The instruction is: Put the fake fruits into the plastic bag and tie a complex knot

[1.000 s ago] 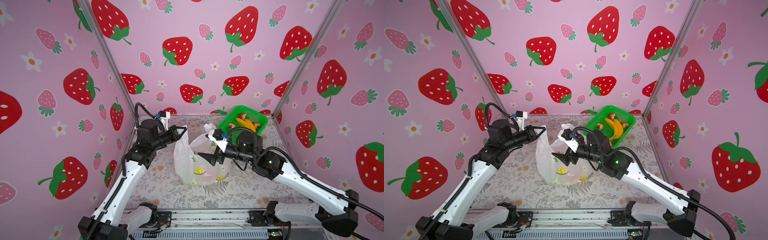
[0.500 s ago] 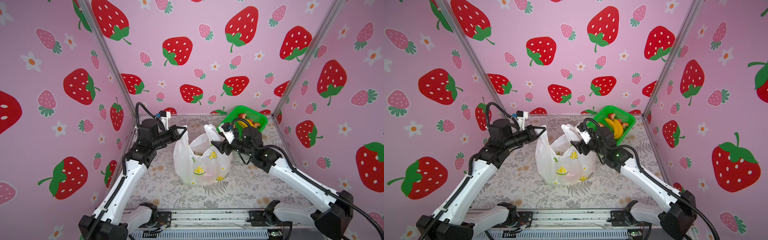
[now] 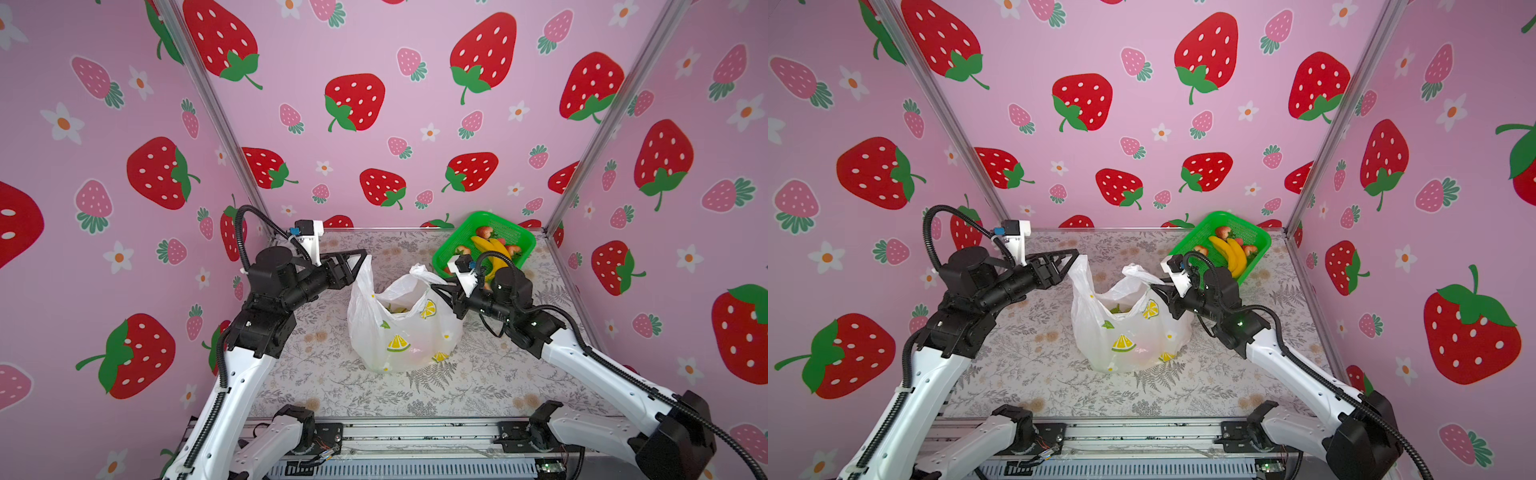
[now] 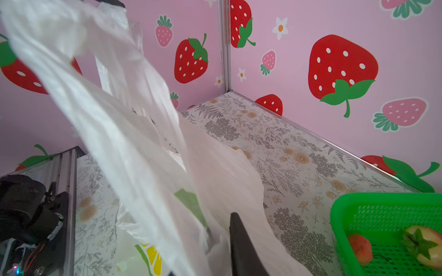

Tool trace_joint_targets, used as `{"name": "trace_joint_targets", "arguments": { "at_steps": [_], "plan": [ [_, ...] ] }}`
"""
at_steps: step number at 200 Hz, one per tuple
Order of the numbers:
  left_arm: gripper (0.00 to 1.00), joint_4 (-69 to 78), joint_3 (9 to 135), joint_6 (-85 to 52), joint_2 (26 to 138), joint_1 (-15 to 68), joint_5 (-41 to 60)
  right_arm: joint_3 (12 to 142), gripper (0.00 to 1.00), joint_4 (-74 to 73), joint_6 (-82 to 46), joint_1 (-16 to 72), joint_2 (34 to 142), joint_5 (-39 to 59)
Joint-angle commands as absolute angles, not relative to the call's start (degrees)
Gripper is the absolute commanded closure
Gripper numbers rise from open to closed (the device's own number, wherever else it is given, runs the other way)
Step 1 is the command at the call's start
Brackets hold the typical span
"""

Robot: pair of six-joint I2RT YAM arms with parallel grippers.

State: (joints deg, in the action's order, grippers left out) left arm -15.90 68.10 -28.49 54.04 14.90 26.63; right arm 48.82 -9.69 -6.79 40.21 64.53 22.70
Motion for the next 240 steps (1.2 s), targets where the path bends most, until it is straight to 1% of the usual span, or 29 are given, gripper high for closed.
{"name": "trace_joint_targets", "arguments": {
  "at_steps": [1,32,58,74,103,138,159,171,181,193,197,204,209,224,227,228,229,232,240],
  "plan": [
    [0.31,-15.89,73.17,-18.93,53.58,19.18,28.53,47.78,0.82,-15.80,-13.21,38.99,63.46,28.45],
    [0.31,-23.07,79.32,-10.37,57.15,27.70,26.73,47.14,0.84,-18.41,-18.00,38.43,63.41,30.48],
    [0.30,-28.05,85.68,-4.12,62.53,35.33,22.53,46.11,0.84,-20.11,-20.15,38.14,63.46,31.29],
    [0.28,-30.19,89.00,-0.58,66.31,38.58,20.03,45.58,0.85,-20.79,-20.90,37.99,63.57,31.48],
    [0.25,-31.96,93.33,3.09,72.24,40.34,15.88,44.66,0.86,-22.22,-22.08,37.73,63.52,32.25],
    [0.27,-32.31,96.66,3.08,77.76,40.77,15.07,43.97,0.86,-22.57,-22.06,37.45,63.10,32.23],
    [0.35,-31.99,97.51,2.21,79.89,40.87,15.17,43.70,0.86,-22.59,-21.96,37.28,62.88,32.21],
    [0.43,-31.47,97.39,1.81,80.47,40.86,15.42,43.64,0.86,-22.59,-21.93,37.23,62.99,32.20],
    [0.54,-30.33,96.83,1.08,80.68,40.86,15.33,43.59,0.86,-22.59,-21.68,37.26,63.19,32.23],
    [0.71,-28.65,96.18,-0.02,80.77,40.87,15.74,43.60,0.86,-22.59,-20.96,37.27,63.36,32.09],
    [0.75,-28.36,96.01,-0.42,80.77,40.87,16.02,43.62,0.85,-22.32,-20.45,37.20,63.37,31.95],
    [0.79,-28.04,95.92,-1.11,80.85,40.87,16.53,43.81,0.82,-21.31,-18.83,37.26,63.13,31.31],
    [0.82,-27.93,95.76,-1.73,80.86,40.87,16.82,44.21,0.77,-20.13,-17.14,37.25,62.94,30.39],
    [0.93,-27.39,95.16,-3.64,80.65,40.83,17.54,44.91,0.54,-16.66,-10.97,37.35,61.24,28.25],
    [0.93,-27.27,95.04,-4.03,80.54,40.82,17.85,44.87,0.50,-16.28,-9.43,37.34,60.80,28.01],
    [0.96,-27.22,94.94,-4.17,80.52,40.84,18.02,44.85,0.50,-16.22,-8.98,37.35,60.59,27.89],
    [0.97,-27.19,94.84,-4.24,80.47,40.86,18.06,44.84,0.47,-16.11,-8.58,37.35,60.44,27.83],
    [1.00,-27.02,94.71,-4.55,80.35,40.88,18.25,44.69,0.41,-15.98,-7.41,37.35,59.94,27.59],
    [1.00,-26.53,94.18,-5.10,80.01,40.87,19.40,44.22,0.29,-15.74,-4.24,37.31,58.44,26.93]
  ]
}}
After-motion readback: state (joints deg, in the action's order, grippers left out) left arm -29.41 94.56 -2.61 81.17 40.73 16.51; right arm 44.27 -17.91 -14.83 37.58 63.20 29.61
